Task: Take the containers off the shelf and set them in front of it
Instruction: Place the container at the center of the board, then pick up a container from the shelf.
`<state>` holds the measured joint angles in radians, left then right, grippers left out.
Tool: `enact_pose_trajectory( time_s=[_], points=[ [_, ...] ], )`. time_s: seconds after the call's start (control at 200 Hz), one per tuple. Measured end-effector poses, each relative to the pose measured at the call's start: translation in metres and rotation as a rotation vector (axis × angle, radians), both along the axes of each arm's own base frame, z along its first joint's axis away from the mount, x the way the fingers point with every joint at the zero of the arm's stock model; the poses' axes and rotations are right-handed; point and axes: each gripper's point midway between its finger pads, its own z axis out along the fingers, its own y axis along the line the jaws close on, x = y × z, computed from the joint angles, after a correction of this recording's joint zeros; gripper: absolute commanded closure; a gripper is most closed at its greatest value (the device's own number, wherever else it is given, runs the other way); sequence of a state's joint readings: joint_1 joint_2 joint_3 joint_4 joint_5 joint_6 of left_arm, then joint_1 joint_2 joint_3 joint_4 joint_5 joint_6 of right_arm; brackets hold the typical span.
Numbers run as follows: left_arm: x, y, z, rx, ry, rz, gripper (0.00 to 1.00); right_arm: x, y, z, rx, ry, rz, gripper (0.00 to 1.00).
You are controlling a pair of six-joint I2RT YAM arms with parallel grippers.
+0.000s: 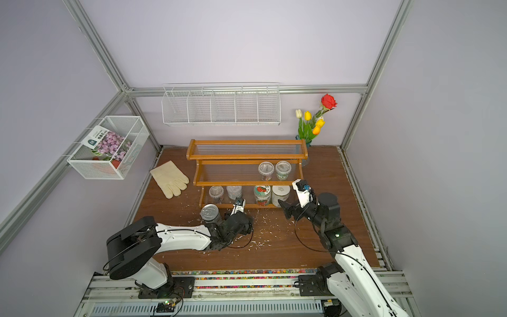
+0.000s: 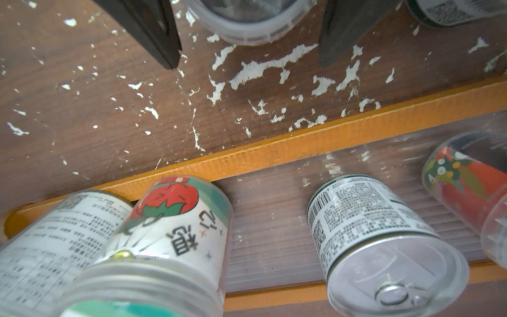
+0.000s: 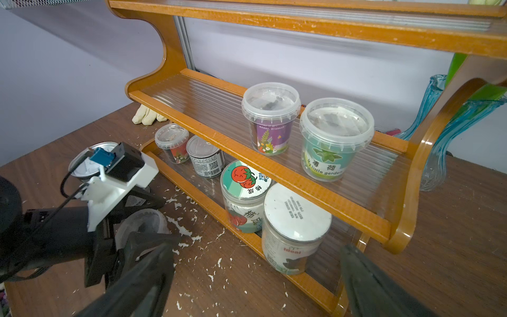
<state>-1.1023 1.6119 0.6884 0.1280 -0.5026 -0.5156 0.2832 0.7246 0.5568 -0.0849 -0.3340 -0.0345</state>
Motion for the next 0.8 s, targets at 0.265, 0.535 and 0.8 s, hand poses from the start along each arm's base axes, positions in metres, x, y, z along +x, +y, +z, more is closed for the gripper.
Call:
enact_pose_trajectory(
  time_s=[0.265,0.535,0.8],
  points=[
    [-0.005,0.006,0.006,0.026,0.012,-0.009,0.06,0.001,0.002,-0.006,0.006,0.028,0.005,0.03],
    [0.0,-0.002,0.073,-0.041,-0.058,-0.041,0.03,0.006,0.013,-0.014,0.039,0.087,0.03,0.03],
    [0.027,0.005,0.134,-0.107,-0.122,-0.12,0.03,0.028,0.043,-0.006,0.014,0.105,0.013,0.04]
  ],
)
